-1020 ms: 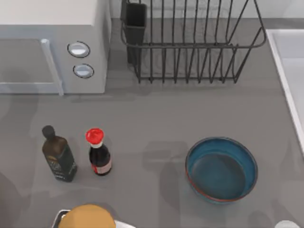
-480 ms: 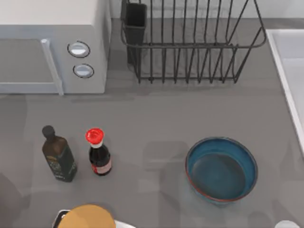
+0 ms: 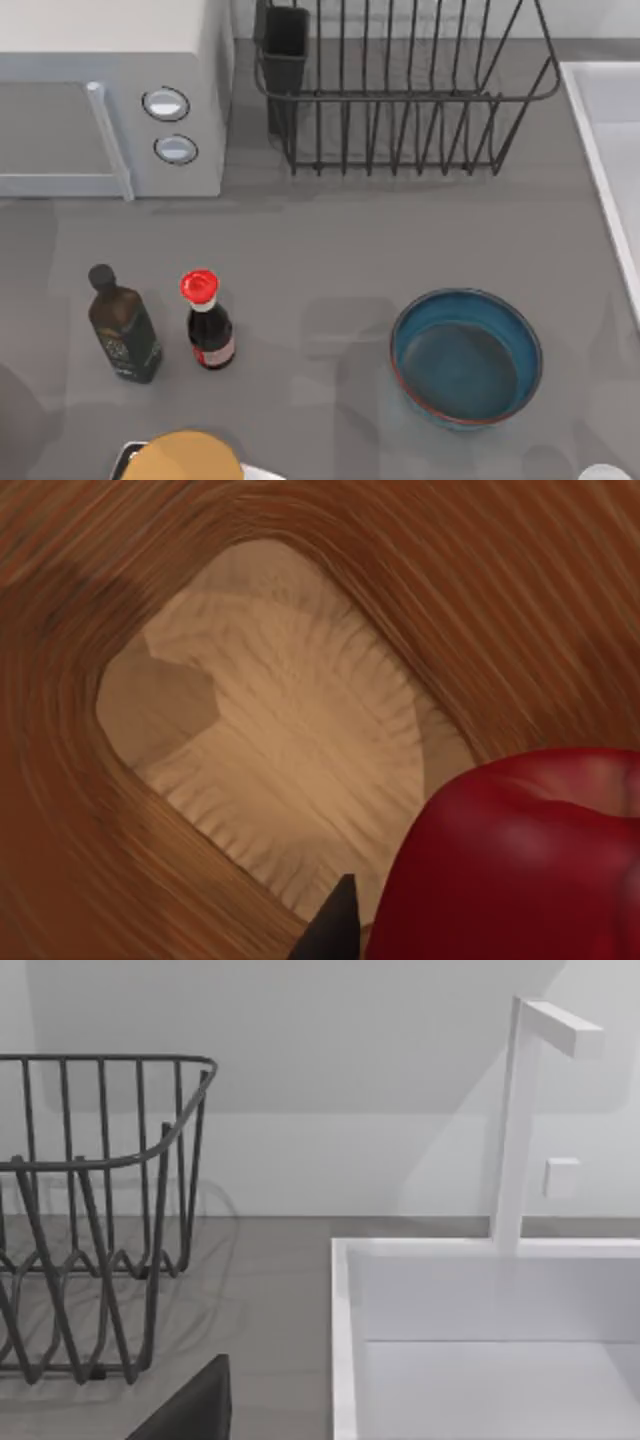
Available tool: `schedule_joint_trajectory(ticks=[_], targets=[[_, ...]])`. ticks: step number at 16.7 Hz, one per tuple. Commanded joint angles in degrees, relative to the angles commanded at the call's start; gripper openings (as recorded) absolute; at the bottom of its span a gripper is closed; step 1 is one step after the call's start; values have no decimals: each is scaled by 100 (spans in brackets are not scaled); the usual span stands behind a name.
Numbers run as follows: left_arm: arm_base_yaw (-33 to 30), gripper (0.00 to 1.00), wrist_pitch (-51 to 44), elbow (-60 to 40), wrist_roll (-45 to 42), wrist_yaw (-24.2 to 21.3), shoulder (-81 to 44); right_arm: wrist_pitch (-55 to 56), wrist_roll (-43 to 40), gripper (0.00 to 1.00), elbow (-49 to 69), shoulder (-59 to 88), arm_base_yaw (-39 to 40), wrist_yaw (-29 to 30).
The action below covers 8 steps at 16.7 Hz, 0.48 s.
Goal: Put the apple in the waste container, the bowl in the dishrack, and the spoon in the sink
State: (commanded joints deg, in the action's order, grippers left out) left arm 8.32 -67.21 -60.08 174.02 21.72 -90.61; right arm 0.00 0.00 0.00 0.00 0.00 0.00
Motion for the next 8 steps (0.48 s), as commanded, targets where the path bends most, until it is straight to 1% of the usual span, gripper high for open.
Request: schedule_joint_trajectory(ticks=[7, 8], targets=[[0, 98, 0, 0, 0, 0, 0, 0, 0, 100, 0, 0, 0, 0], [0, 100, 0, 0, 0, 0, 0, 0, 0, 100, 0, 0, 0, 0]])
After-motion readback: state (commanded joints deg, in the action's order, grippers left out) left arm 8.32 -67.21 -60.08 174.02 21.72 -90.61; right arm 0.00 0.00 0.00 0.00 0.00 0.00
